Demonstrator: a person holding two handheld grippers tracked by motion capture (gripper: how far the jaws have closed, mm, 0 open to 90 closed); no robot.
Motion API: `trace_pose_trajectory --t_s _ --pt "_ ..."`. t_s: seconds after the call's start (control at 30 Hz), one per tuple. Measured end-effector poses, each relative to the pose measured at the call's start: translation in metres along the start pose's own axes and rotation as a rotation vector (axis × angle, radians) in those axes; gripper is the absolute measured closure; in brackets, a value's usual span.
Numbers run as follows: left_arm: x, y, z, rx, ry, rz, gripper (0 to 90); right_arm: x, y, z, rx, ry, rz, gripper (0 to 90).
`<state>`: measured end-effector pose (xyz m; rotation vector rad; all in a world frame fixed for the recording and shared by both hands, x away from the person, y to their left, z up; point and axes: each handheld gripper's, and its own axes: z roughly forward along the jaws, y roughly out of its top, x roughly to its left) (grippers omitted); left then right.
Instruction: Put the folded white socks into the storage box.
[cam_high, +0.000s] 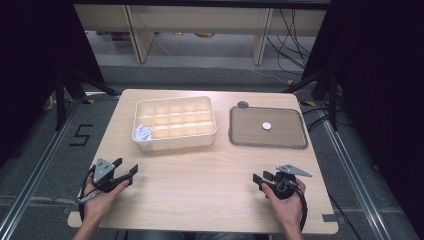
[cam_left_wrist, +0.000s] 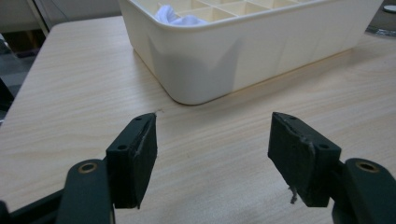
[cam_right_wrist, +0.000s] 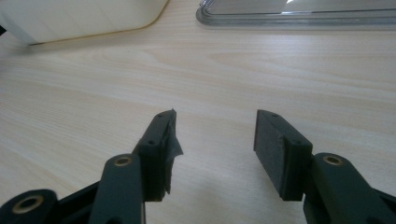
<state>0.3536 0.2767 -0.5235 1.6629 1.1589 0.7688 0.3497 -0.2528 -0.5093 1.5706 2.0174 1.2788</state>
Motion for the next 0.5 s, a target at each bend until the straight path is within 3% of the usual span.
trace_pose_trajectory --t_s 0.2,0.27,0.3,0.5 --pt "-0.0032 -0.0007 -0.0013 -0.013 0.032 0.022 31.9 -0.0003 -0.005 0.0018 -0.057 -0.024 -0.05 46.2" --pt "-0.0034 -0.0007 -0.0013 -0.014 0.036 0.019 32.1 0.0007 -0.006 0.0016 -0.051 -0.04 -0.048 45.1" --pt "-0.0033 -0.0008 -0.0014 -0.017 0.039 0.015 32.2 -0.0006 -0.0064 0.0027 -0.058 -0.05 -0.073 44.7" --pt "-0.0022 -0.0012 -0.001 -0.027 0.041 0.003 32.8 0.0004 -0.0072 0.0025 -0.067 -0.048 -0.076 43.4"
